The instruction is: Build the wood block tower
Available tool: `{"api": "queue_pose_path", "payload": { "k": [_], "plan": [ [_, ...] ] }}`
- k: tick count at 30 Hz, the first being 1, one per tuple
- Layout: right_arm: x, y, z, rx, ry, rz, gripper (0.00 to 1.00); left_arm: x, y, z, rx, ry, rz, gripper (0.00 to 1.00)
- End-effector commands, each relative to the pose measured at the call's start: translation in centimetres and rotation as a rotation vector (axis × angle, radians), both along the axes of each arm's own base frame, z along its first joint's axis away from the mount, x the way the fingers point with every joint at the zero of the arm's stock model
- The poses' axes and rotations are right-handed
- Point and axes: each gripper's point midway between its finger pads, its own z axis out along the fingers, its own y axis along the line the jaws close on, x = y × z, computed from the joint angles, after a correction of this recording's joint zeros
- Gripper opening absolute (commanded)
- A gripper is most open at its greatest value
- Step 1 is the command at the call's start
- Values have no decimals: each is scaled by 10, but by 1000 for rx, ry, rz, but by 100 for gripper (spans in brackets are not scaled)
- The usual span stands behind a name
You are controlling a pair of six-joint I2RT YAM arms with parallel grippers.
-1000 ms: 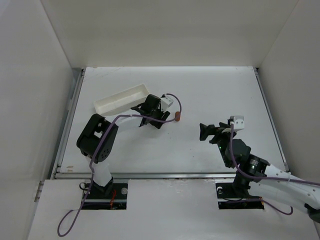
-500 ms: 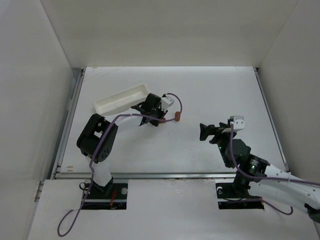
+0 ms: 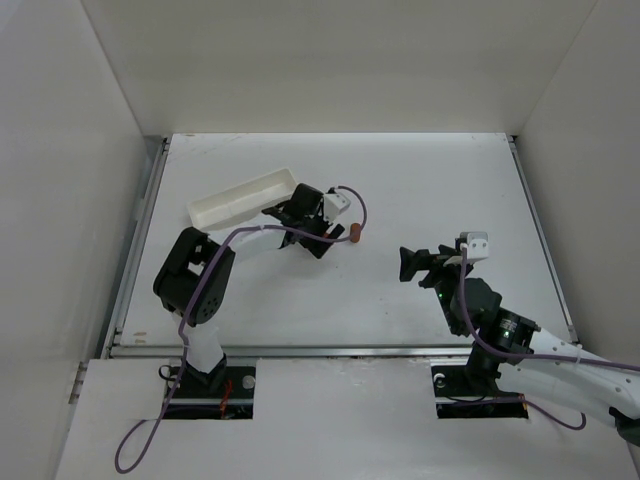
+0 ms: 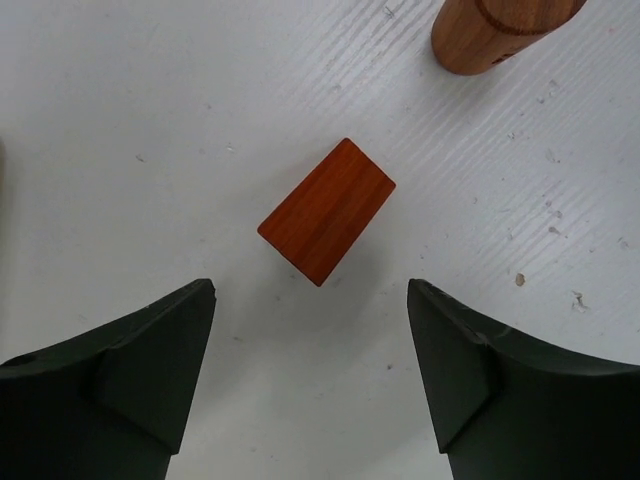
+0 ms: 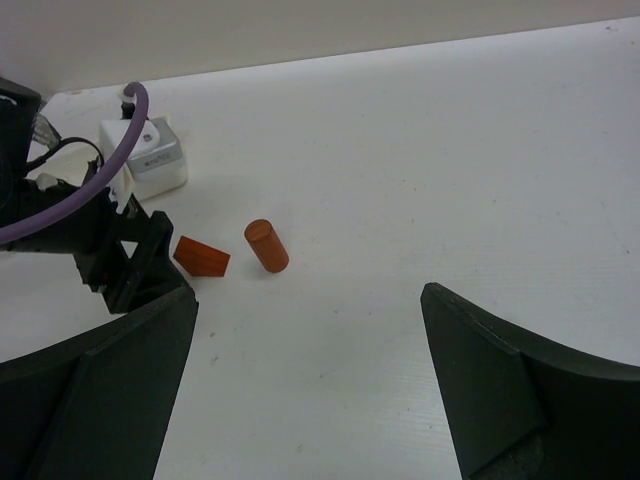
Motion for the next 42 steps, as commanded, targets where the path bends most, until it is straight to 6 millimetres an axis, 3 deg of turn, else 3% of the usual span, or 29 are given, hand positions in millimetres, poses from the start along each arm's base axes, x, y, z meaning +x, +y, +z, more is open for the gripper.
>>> {"api": "queue_pose_path", "payload": {
  "k": [1,5,8,9,10,13,18,20,27,34,42],
  "plan": [
    [-1,0,20,54,-25,0,99,15,2,30,33,-95,-73,76],
    [-2,2,20,54,-24,9,99,19,8,38,119,-168,-208,80],
    [-2,4,20,54,-24,20,99,25,16,27,214,-160,-349,80],
    [-2,4,20,54,-24,20,99,26,7,31,196,-160,-401,80],
    [-2,4,20,54,-24,20,99,26,12,23,219,-135,-449,80],
    [-3,3,16,37,-14,20,99,34,7,28,190,-167,-512,80],
    [-4,3,21,36,-12,29,99,19,0,26,171,-165,-717,80],
    [-4,3,19,28,-8,29,99,9,4,12,185,-104,-762,80],
    [-3,4,21,28,-8,29,99,13,-10,22,141,-113,-825,80],
    [-3,4,25,35,-12,29,99,18,-13,3,161,-36,-788,80],
    [-4,-3,23,35,-14,2,99,6,-17,-6,208,0,-782,79]
  ]
}}
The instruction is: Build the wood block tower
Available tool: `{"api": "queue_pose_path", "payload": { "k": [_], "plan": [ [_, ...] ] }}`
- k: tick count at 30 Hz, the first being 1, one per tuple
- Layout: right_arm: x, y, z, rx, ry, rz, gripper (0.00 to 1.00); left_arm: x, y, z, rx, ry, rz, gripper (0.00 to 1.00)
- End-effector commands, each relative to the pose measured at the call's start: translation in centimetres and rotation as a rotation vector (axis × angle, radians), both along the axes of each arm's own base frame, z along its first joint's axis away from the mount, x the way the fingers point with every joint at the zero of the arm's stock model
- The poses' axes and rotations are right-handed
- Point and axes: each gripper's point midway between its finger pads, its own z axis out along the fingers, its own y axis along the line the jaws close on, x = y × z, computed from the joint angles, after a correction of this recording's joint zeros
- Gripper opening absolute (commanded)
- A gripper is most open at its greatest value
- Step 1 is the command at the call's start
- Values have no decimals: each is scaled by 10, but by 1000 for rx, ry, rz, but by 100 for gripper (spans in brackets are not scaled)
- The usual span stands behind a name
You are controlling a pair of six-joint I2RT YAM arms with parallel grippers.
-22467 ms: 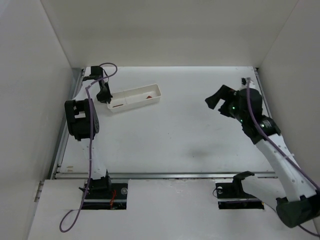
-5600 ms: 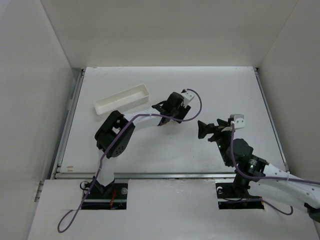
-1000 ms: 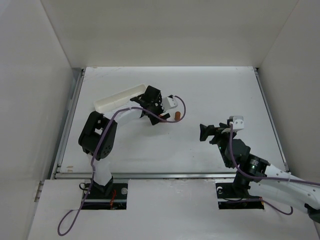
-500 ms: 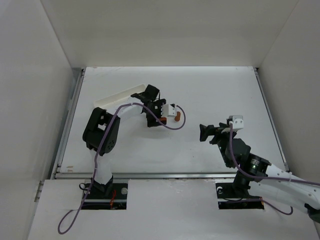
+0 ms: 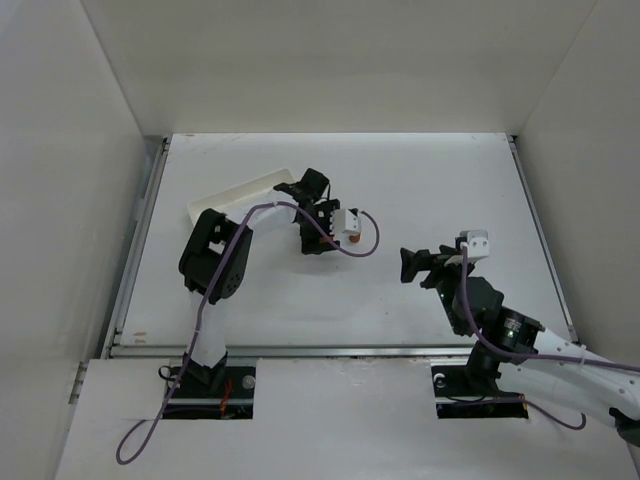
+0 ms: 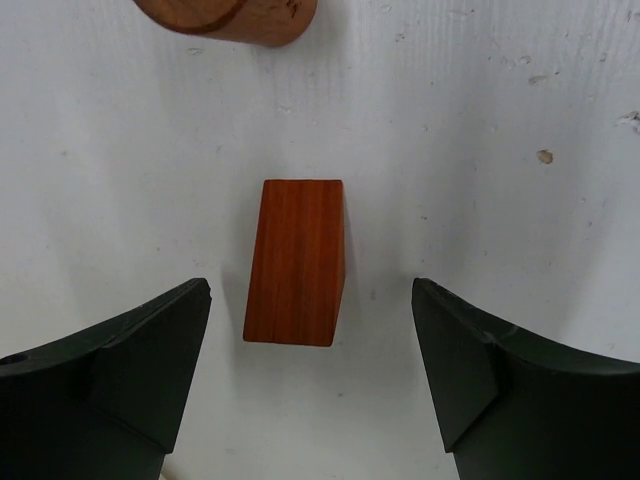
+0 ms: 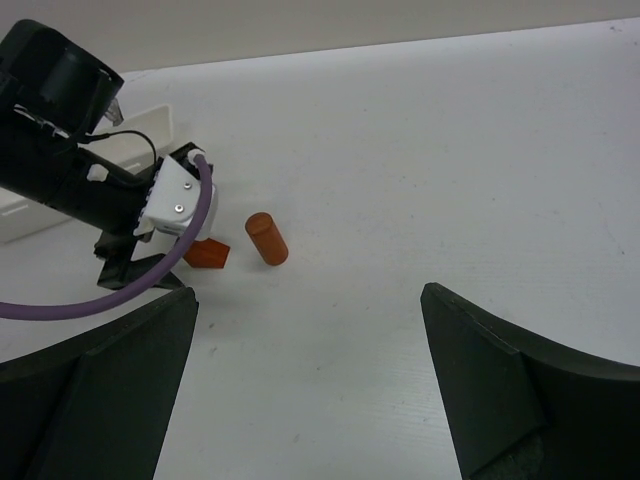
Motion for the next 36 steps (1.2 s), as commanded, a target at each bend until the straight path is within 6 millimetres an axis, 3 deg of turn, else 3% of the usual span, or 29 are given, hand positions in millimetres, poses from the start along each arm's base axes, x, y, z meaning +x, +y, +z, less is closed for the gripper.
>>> {"api": "queue_pose_path", "payload": {
  "k": [1,4,10,16,22,28,36],
  "plan": [
    [-1,-3,21,59,-29,-16,99,-6,-6,8,-4,16,30,79],
    [-1,-3,21,59,-29,-16,99,-1,-15,18,-25,0,39,77],
    [-2,-4,18,60,-23,-16,99,-3,2,-1,60,6,67,65],
    [-2,-5,19,68,-28,-16,99,-2,1,-5,58,16,85,50],
    [-3,-5,18,60,-23,-16,99,6,-7,6,21,2,108,50],
    [-3,-5,18,60,-23,-16,99,5,-15,8,9,10,102,53],
    [-3,-5,18,60,-23,-16,99,8,-18,8,7,20,120,50]
  ]
}}
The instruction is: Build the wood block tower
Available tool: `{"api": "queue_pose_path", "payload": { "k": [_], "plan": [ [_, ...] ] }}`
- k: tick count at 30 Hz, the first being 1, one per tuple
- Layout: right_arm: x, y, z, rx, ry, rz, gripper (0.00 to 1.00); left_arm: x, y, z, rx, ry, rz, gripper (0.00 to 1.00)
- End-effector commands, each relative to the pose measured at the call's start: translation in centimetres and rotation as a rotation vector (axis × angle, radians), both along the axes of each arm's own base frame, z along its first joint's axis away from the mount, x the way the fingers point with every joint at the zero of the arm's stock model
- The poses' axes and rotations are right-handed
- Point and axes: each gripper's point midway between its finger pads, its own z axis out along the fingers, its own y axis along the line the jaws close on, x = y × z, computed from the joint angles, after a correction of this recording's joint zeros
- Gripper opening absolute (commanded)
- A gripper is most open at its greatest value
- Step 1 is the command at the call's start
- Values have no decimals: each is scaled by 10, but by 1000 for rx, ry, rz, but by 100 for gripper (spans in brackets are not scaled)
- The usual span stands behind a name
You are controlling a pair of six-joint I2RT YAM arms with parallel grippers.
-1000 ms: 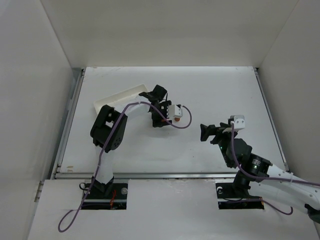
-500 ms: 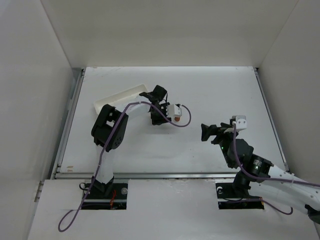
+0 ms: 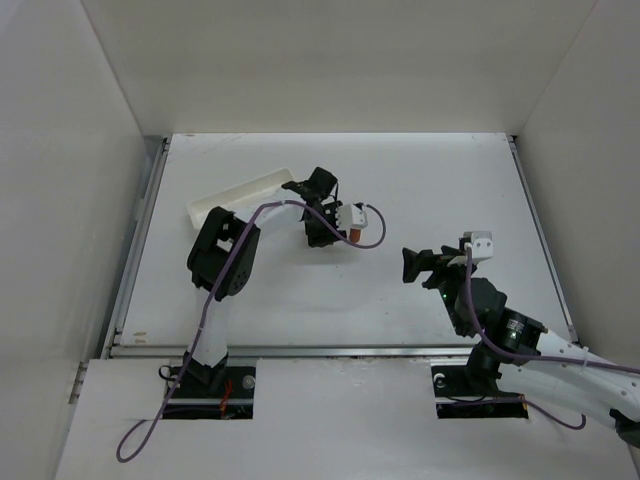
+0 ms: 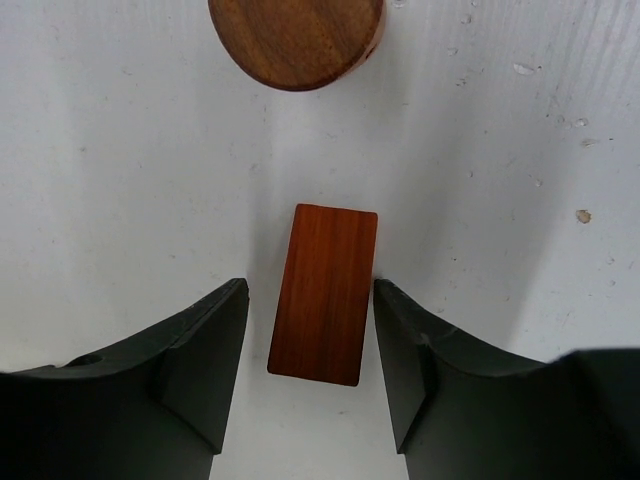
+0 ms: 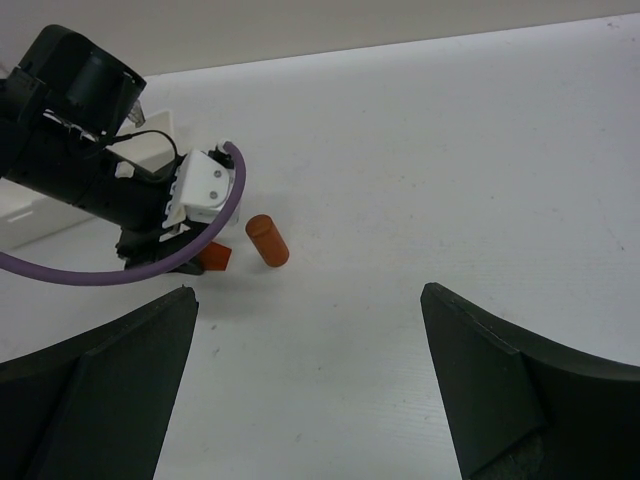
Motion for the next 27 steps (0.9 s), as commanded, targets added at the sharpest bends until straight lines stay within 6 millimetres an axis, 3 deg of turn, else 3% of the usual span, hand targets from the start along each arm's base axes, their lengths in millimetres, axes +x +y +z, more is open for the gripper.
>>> {"api": "queue_pose_path", "payload": {
  "k": [1,15,17,19,27],
  "plan": [
    [-1,-1,16,50,-20,-8,99,-1,-9,12,-30,5,-8,48],
    [-1,-1,12,34,-11,-9,99,-16,2,10,20,68,-24,12],
    [-1,-1,12,34,-11,-9,99,-15,3,10,27,63,-21,0],
    [-1,1,16,42,-15,2,99,-13,15,11,39,67,13,0],
    [-2,5,16,43,-14,24,99,-8,25,39,-61,111,63,0]
  ]
}}
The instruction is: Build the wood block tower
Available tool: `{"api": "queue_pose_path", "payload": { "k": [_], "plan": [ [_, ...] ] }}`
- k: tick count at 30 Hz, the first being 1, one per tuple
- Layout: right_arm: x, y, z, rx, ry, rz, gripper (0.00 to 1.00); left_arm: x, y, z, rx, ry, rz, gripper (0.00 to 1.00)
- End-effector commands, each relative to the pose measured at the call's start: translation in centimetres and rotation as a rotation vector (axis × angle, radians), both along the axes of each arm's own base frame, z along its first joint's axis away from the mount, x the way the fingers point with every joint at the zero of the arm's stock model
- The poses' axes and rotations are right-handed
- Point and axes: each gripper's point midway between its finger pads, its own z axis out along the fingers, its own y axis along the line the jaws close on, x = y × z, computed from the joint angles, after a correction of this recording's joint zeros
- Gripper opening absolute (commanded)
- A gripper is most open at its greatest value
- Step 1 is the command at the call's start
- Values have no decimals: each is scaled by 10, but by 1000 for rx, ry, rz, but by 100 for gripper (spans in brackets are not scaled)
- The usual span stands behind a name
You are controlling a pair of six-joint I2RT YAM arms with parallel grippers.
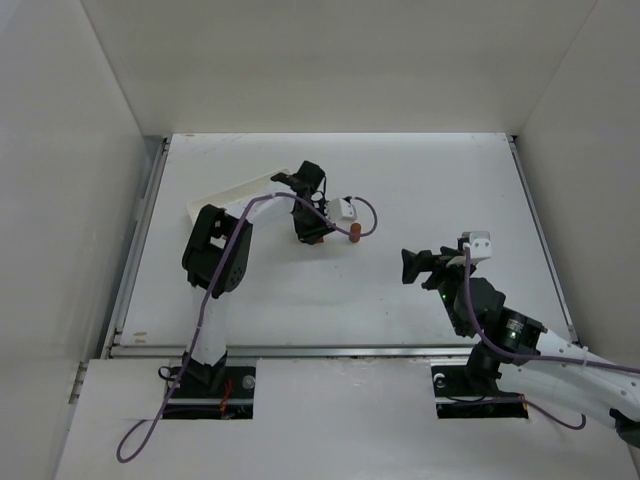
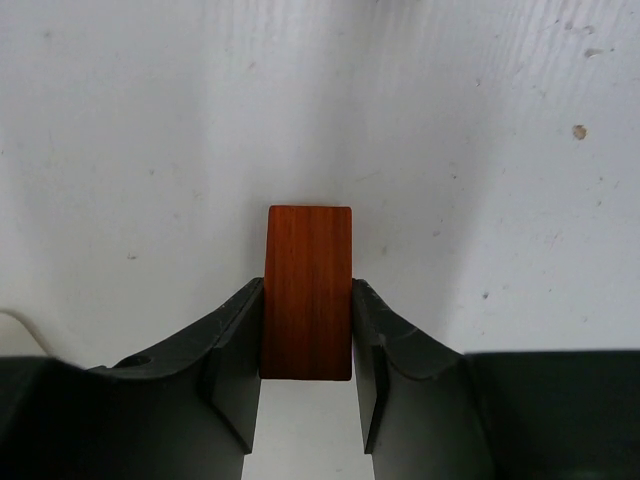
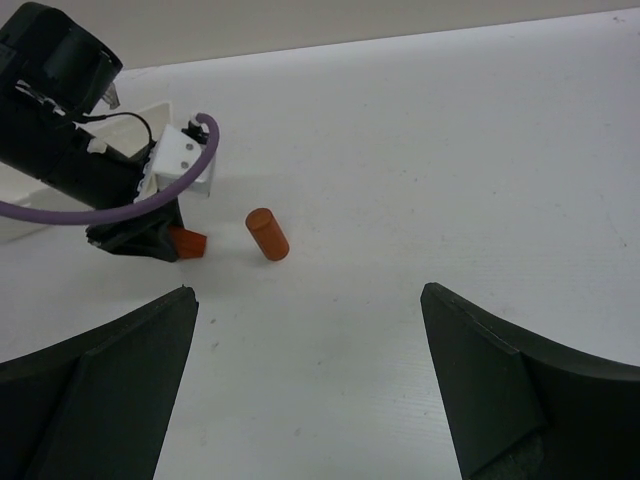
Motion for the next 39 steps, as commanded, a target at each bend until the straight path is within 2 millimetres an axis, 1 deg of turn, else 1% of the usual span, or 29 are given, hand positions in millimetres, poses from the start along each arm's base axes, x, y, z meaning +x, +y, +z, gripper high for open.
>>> {"api": "queue_pose_path", "payload": {
  "k": [1,2,8,9,10,12,14,15,16,17,19,20,21,22,23,25,26,27,28,29,30,31,32,33,34,35,37,38,39],
  "plan": [
    [-2,5,20,51,-24,26,99,-1,-3,41,-87,-5,2,0],
    [-2,5,20,51,-24,26,99,-5,-3,38,-92,10,-1,0],
    [-4,14,27,78,-35,72,99,-13,0,62,-151,15,9,0],
    [-5,16,27,78,-35,83,99,-12,-8,70,-192,22,6,0],
    [-7,18,30,88,-39,103,99,-9,0,80,-218,29,39,0],
    [-8,22,32,99,-44,124,99,-6,1,96,-277,40,63,0],
    [-10,25,37,117,-55,152,99,-1,5,124,-384,57,107,0],
    [-10,26,39,126,-61,152,99,0,6,127,-420,81,124,0],
    [-10,26,39,137,-58,152,99,1,10,149,-506,87,129,0],
    [-10,28,42,146,-64,163,99,3,11,154,-550,102,139,0],
    [-12,32,47,175,-73,183,99,-1,8,178,-682,169,153,0],
    [-14,37,53,195,-86,212,99,4,15,189,-733,162,169,0],
    [-14,42,53,198,-88,227,99,3,13,200,-777,171,168,0],
    [-15,44,56,209,-96,240,99,-1,9,203,-812,240,203,0],
    [-14,50,53,198,-87,255,99,-6,8,207,-862,297,205,0],
    [-14,60,67,224,-107,290,99,-5,1,217,-927,338,199,0],
    [-12,69,63,220,-81,300,99,-10,-2,222,-953,434,246,0],
    [-11,74,67,237,-80,310,99,-11,-6,226,-998,461,209,0],
    [-11,81,79,256,-83,331,99,-13,-7,228,-1011,493,215,0],
    [-11,87,82,262,-76,347,99,-14,-7,228,-1017,515,222,0],
    [-8,99,78,262,-45,359,99,-14,-7,233,-1022,508,219,0],
    [-7,106,89,277,-42,384,99,-18,-11,230,-1017,521,215,0],
    [-3,110,90,282,-27,384,99,-17,-11,234,-1024,499,201,0],
    [2,118,85,295,11,380,99,-17,-11,233,-1025,511,211,0],
    [7,119,86,305,26,378,99,-20,-12,236,-1045,513,180,0],
    [10,120,95,332,25,382,99,-24,-12,241,-1050,542,189,0],
    [16,126,94,389,65,390,99,-27,-11,243,-1056,539,175,0],
    [19,125,102,424,64,416,99,-28,-11,248,-1061,528,169,0],
    [24,127,100,444,81,418,99,-31,-11,246,-1060,541,166,0]
  ]
}}
